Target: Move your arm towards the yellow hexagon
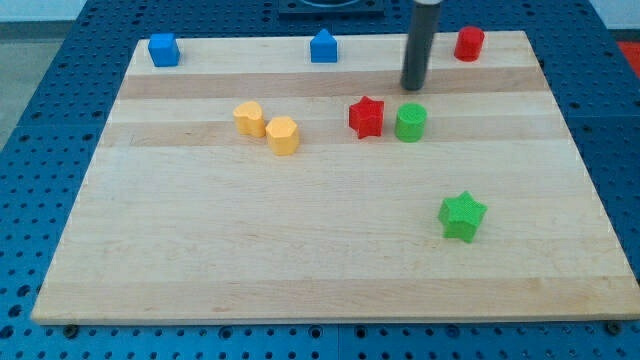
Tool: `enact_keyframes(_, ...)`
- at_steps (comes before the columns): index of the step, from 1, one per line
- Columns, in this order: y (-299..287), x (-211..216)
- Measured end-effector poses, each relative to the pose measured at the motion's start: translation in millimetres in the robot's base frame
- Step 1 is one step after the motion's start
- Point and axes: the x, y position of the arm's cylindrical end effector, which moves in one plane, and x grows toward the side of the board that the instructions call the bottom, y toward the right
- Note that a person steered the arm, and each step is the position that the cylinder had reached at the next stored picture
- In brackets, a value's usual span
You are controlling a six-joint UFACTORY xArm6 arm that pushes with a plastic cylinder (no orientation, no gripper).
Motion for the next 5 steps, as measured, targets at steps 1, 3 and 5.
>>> enact_keyframes(1,-45,9)
enact_keyframes(3,-61,9)
enact_keyframes(5,-80,9)
